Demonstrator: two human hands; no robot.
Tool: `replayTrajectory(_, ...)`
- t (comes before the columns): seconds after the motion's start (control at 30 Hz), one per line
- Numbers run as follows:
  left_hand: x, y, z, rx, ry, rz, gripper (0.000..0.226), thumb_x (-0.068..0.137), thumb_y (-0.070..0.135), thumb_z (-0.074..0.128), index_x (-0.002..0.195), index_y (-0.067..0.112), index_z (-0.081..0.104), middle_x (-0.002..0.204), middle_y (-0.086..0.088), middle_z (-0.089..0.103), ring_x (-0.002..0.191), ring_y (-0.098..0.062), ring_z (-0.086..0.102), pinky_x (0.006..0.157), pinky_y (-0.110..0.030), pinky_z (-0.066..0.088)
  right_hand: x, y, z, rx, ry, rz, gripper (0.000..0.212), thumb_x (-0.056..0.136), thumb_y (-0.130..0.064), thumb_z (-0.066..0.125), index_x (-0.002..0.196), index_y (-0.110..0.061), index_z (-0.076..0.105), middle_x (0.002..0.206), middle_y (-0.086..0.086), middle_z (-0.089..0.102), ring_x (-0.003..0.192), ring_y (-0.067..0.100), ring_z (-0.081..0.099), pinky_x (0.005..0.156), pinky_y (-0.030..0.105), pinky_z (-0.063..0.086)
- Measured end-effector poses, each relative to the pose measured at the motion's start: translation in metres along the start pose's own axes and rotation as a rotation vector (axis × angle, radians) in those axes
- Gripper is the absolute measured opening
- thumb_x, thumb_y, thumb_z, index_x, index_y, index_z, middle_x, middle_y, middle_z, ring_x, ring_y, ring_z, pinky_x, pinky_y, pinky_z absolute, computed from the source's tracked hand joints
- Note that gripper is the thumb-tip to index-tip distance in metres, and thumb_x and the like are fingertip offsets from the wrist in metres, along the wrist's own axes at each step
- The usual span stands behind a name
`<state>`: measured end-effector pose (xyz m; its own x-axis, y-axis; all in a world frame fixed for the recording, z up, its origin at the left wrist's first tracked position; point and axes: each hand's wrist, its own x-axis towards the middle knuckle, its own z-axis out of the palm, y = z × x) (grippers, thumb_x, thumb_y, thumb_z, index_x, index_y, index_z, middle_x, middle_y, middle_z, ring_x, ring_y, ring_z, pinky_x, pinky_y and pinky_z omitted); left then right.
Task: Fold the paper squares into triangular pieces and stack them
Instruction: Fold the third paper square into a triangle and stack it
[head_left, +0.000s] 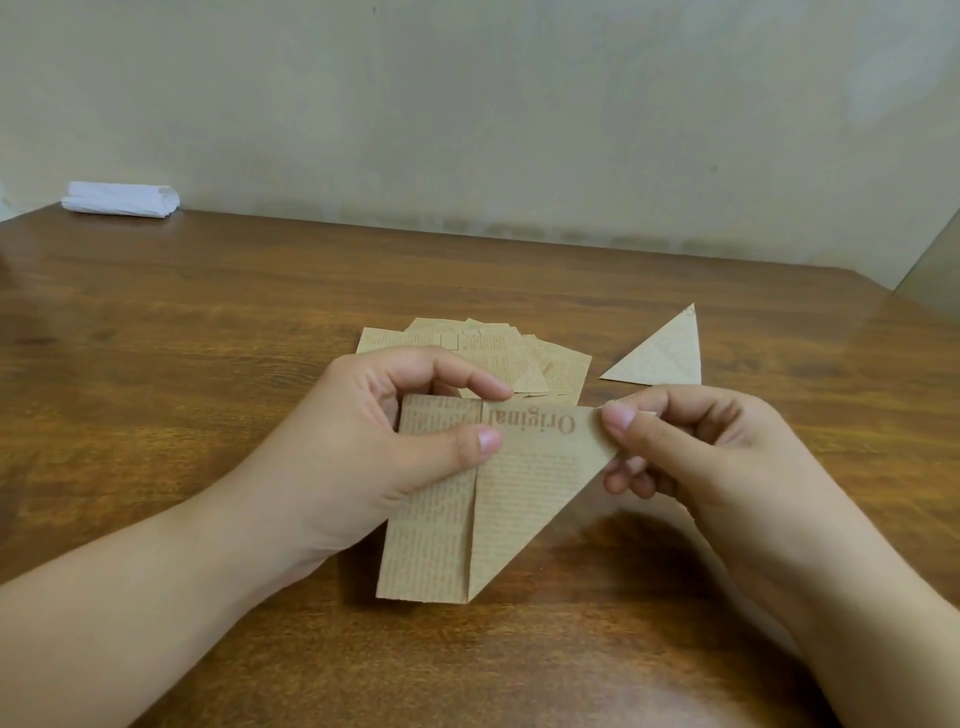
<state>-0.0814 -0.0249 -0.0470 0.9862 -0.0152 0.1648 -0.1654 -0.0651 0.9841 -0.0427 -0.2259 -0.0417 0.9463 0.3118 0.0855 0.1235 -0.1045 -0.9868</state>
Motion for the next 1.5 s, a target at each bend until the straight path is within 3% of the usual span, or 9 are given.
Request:
replayTrajectory(0.17,0.001,0.001,0.003,0.028,0.027,-0.003,0.023,0.058,0.019,0.072,0.078,0.030,0.074,0.086,0.002,0.068,0.082,-0.011,0.070,0.066,-0.025,0.058,0.002,0.003,-0.001,0.064,0.027,0.048,0.021,0.067,-0.034,0.065,0.061,-0.015,0.072,0.064,0.006,0.069,0.056,0.010,0.062,0.057,0.022,0.047)
replayTrajectory(0.3,0.003,0.001,0.006,0.008,0.124,0.014,0.025,0.059,0.021,0.071,0.082,0.030,0.073,0.094,-0.005,0.069,0.089,-0.016,0.069,0.078,-0.043,0.058,0.000,0.005,0.008,0.023,-0.243,0.139,0.026,0.070,-0.044,0.075,0.075,-0.019,0.076,0.076,0.006,0.073,0.067,0.013,0.068,0.059,0.019,0.051)
replayTrajectory(0.47,0.003,-0.001,0.008,-0.119,0.120,-0.041,0.025,0.060,0.016,0.071,0.083,0.024,0.073,0.094,-0.003,0.072,0.086,-0.015,0.071,0.069,-0.033,0.059,0.001,0.006,0.016,-0.030,-0.466,0.114,0.016,0.079,-0.026,0.064,0.084,-0.013,0.071,0.074,0.004,0.073,0.064,0.011,0.067,0.055,0.017,0.047)
replayTrajectory(0.67,0.006,0.000,0.004,-0.183,0.153,-0.137,0.021,0.075,0.006,0.068,0.089,0.022,0.069,0.078,-0.002,0.071,0.074,-0.016,0.071,0.058,-0.030,0.057,0.001,0.004,0.016,-0.059,-0.385,0.100,0.027,0.074,-0.032,0.065,0.067,-0.006,0.064,0.060,0.003,0.068,0.053,0.008,0.060,0.049,0.016,0.041)
replayTrajectory(0.87,0.006,-0.001,0.005,-0.180,0.162,-0.132,0.022,0.077,0.004,0.067,0.090,0.022,0.068,0.076,-0.002,0.070,0.072,-0.015,0.071,0.051,-0.022,0.053,-0.001,0.001,0.019,-0.229,-0.354,0.072,0.032,0.077,-0.041,0.059,0.069,-0.010,0.059,0.056,0.000,0.063,0.051,0.006,0.055,0.051,0.015,0.041)
replayTrajectory(1.1,0.006,-0.004,0.006,-0.149,0.204,-0.107,0.021,0.078,0.004,0.067,0.087,0.023,0.068,0.082,-0.014,0.068,0.079,-0.020,0.071,0.061,-0.031,0.057,-0.003,0.003,0.022,-0.515,-0.382,-0.045,0.025,0.095,-0.036,0.043,0.074,-0.023,0.049,0.052,-0.005,0.059,0.048,0.003,0.052,0.060,0.017,0.045)
replayTrajectory(1.23,0.008,-0.004,0.006,-0.143,0.224,-0.110,0.018,0.079,0.006,0.067,0.087,0.023,0.068,0.086,-0.007,0.072,0.079,-0.016,0.070,0.065,-0.032,0.055,-0.004,0.002,0.023,-0.415,-0.430,-0.004,0.027,0.089,-0.041,0.049,0.083,-0.017,0.058,0.068,-0.003,0.071,0.058,0.008,0.061,0.069,0.024,0.050)
replayTrajectory(1.37,0.008,-0.004,0.004,-0.160,0.249,-0.106,0.019,0.081,0.005,0.065,0.091,0.021,0.066,0.079,-0.002,0.072,0.076,-0.015,0.071,0.059,-0.032,0.056,-0.002,0.001,0.020,-0.422,-0.443,0.002,0.034,0.082,-0.049,0.046,0.071,-0.018,0.052,0.061,-0.004,0.067,0.054,0.007,0.056,0.062,0.017,0.045)
replayTrajectory(1.5,0.007,-0.002,0.005,-0.185,0.254,-0.101,0.019,0.081,0.003,0.064,0.092,0.019,0.066,0.073,0.000,0.070,0.076,-0.016,0.071,0.059,-0.032,0.056,-0.001,0.004,0.018,-0.437,-0.434,-0.035,0.038,0.082,-0.051,0.045,0.066,-0.017,0.049,0.051,-0.005,0.056,0.050,0.010,0.048,0.057,0.020,0.041)
